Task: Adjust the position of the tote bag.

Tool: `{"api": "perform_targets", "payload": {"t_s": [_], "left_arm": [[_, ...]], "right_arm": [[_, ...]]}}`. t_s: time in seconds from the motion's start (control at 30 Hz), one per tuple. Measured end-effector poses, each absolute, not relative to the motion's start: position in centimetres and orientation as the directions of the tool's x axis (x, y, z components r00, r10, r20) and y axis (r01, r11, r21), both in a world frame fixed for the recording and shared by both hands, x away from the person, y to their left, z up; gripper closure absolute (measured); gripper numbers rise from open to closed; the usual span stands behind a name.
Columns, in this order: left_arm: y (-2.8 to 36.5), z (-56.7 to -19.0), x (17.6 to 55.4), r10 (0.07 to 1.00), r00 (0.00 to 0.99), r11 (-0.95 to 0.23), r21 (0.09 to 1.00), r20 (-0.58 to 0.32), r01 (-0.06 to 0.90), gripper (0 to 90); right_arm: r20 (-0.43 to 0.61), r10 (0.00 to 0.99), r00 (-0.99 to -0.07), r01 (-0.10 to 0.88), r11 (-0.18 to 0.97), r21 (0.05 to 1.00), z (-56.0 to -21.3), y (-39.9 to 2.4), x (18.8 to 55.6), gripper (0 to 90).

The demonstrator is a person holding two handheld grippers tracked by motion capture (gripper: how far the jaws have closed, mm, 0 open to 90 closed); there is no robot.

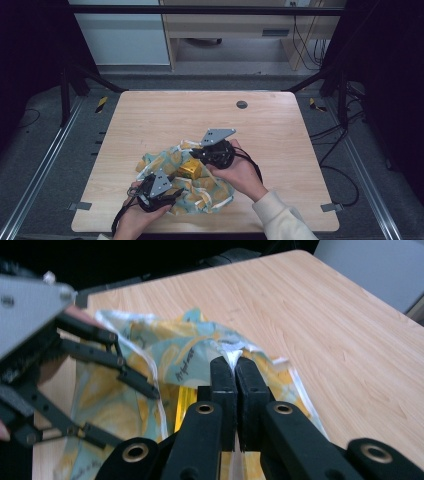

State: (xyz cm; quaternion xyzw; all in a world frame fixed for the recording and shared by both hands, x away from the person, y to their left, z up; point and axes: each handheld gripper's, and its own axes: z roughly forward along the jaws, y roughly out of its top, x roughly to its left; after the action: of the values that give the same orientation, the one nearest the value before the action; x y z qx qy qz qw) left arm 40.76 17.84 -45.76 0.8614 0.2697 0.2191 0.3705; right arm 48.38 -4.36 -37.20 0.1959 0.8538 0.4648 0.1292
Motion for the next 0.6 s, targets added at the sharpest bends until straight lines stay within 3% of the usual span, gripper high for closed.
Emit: {"api": "perform_targets", "payload": {"t_s": [0.3, 0.6], "left_arm": [[18.6, -45.4, 40.8, 0.650, 0.738, -0.563, 0.767, 0.182, 0.307, 49.0], [19.0, -44.4, 40.8, 0.655, 0.731, -0.516, 0.820, 0.191, 0.249, 44.9]], "right_arm": [[-0.024, 0.471, -0.882, 0.223, 0.462, 0.858, -36.4, -2.9, 50.4, 89.0], [-0.007, 0.487, -0.874, 0.265, 0.488, 0.832, -38.2, -2.9, 51.7, 89.1]]}}
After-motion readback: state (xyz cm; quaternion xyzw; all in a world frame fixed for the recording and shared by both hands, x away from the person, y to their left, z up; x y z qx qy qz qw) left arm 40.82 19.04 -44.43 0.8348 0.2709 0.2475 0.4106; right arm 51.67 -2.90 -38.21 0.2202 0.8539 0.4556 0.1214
